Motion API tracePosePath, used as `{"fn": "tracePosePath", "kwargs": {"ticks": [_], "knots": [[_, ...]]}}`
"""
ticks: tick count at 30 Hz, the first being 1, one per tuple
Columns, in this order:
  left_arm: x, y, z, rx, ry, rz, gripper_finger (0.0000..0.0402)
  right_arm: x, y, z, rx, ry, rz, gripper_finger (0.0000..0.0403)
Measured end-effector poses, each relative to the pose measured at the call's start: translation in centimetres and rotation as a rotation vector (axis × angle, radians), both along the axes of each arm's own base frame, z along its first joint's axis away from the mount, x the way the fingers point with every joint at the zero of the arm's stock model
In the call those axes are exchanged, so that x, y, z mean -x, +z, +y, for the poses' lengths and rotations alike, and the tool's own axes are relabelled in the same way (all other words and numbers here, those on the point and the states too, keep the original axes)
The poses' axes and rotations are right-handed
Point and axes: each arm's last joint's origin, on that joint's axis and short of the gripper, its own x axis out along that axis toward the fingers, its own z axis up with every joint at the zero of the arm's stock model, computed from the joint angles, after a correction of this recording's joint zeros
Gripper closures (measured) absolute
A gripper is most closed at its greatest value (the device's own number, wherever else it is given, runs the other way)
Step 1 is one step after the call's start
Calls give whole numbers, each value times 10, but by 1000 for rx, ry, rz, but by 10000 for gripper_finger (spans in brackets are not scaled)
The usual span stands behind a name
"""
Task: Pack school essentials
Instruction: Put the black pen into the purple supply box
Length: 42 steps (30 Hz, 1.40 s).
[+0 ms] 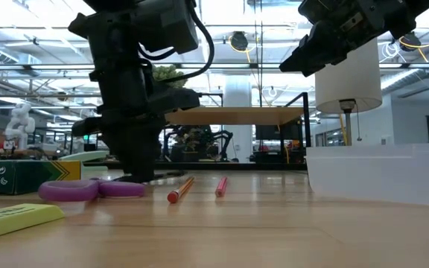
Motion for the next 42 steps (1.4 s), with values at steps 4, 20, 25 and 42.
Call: {"fn": "tracePosePath", "kwargs": {"ticks": [4,20,25,42], "knots": [[1,6,1,-18,-20,-18,357,0,0,0,0,0,0,403],[16,79,1,-222,-112,-277,356,-1,1,0,-10,-5,-14,403],[18,103,-3,-346,-163,-408,355,-2,4,0,-26,-12,-48,403],[-5,160,-7,-725,-426,-813,355,0,0,7,-115,-3,-282,403]]}}
